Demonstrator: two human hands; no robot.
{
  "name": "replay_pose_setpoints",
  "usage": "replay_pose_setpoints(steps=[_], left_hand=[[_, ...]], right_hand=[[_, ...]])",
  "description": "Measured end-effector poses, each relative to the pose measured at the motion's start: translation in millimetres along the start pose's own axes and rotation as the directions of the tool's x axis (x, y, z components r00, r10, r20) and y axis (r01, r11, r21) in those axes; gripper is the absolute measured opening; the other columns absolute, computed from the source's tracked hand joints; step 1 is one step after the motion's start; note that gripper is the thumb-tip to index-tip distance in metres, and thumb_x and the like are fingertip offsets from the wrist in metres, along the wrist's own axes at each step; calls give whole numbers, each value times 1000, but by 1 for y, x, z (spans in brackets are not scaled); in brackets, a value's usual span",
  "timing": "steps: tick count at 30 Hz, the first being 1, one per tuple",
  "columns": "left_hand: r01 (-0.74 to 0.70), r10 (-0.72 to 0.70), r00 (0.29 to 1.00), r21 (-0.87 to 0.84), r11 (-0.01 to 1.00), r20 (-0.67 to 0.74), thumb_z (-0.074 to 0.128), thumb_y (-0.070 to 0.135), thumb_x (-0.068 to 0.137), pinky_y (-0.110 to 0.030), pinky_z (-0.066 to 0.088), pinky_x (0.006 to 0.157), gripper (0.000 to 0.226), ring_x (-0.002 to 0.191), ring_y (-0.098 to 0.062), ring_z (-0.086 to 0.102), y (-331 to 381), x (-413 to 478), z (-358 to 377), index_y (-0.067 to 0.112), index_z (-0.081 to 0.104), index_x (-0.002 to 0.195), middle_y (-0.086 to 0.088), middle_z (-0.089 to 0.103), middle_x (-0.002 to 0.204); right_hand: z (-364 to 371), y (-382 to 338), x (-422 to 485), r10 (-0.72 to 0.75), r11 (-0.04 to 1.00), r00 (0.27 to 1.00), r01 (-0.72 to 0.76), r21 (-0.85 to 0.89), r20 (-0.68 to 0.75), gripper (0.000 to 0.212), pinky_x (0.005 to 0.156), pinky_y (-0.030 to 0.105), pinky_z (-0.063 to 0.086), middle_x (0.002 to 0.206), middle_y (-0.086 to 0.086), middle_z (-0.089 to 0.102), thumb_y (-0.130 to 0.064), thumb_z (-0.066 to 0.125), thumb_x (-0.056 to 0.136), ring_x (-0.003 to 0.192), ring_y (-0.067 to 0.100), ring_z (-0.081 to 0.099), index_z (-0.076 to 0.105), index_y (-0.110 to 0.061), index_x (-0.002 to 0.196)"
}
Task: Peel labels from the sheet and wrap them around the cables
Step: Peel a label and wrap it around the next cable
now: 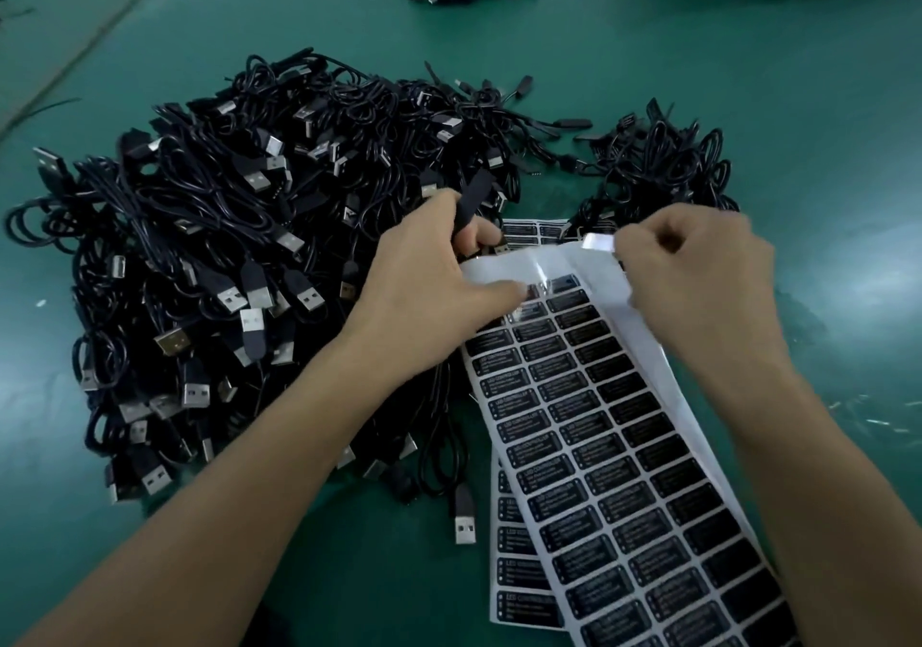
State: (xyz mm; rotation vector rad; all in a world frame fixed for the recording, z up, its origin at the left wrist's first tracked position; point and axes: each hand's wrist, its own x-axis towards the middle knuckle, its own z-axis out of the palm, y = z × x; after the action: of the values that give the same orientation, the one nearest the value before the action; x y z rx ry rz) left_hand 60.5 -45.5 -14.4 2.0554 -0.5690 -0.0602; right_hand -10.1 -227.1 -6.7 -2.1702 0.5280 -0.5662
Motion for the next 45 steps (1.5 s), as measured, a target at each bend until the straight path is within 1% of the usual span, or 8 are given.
replay_pose_setpoints(steps=[4, 9, 16, 23, 29, 36, 41, 45], left_hand=[[-81, 91, 995, 267, 960, -27, 89, 40, 66, -24, 41, 63, 58, 80, -1, 51, 7, -5, 2, 28, 33, 74, 9, 51, 91], [-143, 87, 988, 530, 836, 129, 74, 75, 64, -34, 48, 64, 58, 79, -8, 61, 21, -9, 3, 33, 43, 89, 19, 58, 90], [-140, 24, 979, 581, 802, 203, 66, 79, 68, -38, 50, 73, 63, 92, -18, 67, 15, -8, 8, 34, 26, 85, 23, 67, 116], [96, -100, 995, -171, 981, -20, 70, 38, 83, -51, 56, 85, 39, 89, -16, 74, 12, -6, 7, 23, 34, 77, 5, 75, 79], [123, -144, 989, -336, 934, -38, 72, 27, 83, -27, 40, 66, 41, 83, -33, 60, 7, 1, 5, 21, 32, 77, -18, 54, 78], [119, -155, 986, -396, 910, -60, 77, 10, 83, -14, 46, 66, 45, 74, -7, 59, 6, 3, 2, 21, 33, 78, -23, 60, 78], [108, -140, 989, -408, 906, -50, 73, 3, 83, -17, 50, 71, 44, 76, -7, 65, 6, 3, 1, 21, 33, 77, 3, 64, 67], [77, -77, 997, -420, 904, 17, 70, -3, 84, -14, 51, 76, 45, 73, -5, 63, 9, 2, 1, 20, 32, 78, -7, 69, 74]], right_hand=[[-7, 0, 4, 10, 999, 990, -17, -48, -143, 23, 48, 21, 35, 57, 2, 58, -24, 52, 85, 52, 11, 40, 61, -10, 68], [-2, -7, -2, -99, 995, 989, 98, -10, -110, 22, 89, 42, 52, 68, -15, 64, -24, 51, 89, 56, 11, 61, 60, -25, 70], [9, 1, -3, -226, 974, 973, 227, 8, -55, 18, 62, 29, 53, 49, -11, 58, -19, 59, 96, 49, 22, 64, 69, -20, 81], [20, -2, -9, -423, 905, 904, 424, 13, -56, 12, 47, 13, 38, 51, -18, 48, -10, 65, 94, 51, 8, 53, 73, -10, 85], [26, -2, -13, -540, 842, 838, 539, 31, 82, 12, 48, 35, 43, 54, -5, 57, -12, 67, 95, 46, 17, 51, 78, -13, 92], [23, 2, -12, -422, 898, 898, 395, 195, 126, 6, 49, 35, 47, 52, 2, 61, -21, 75, 91, 44, 21, 54, 77, -15, 92], [19, 0, -7, -165, 900, 971, 75, 428, 175, 7, 39, 19, 40, 57, -2, 62, -23, 73, 91, 43, 11, 58, 74, -20, 84], [20, 1, -3, -45, 821, 946, -148, 551, 321, 11, 36, 18, 31, 50, 1, 53, -22, 75, 89, 43, 13, 44, 77, -20, 78]])
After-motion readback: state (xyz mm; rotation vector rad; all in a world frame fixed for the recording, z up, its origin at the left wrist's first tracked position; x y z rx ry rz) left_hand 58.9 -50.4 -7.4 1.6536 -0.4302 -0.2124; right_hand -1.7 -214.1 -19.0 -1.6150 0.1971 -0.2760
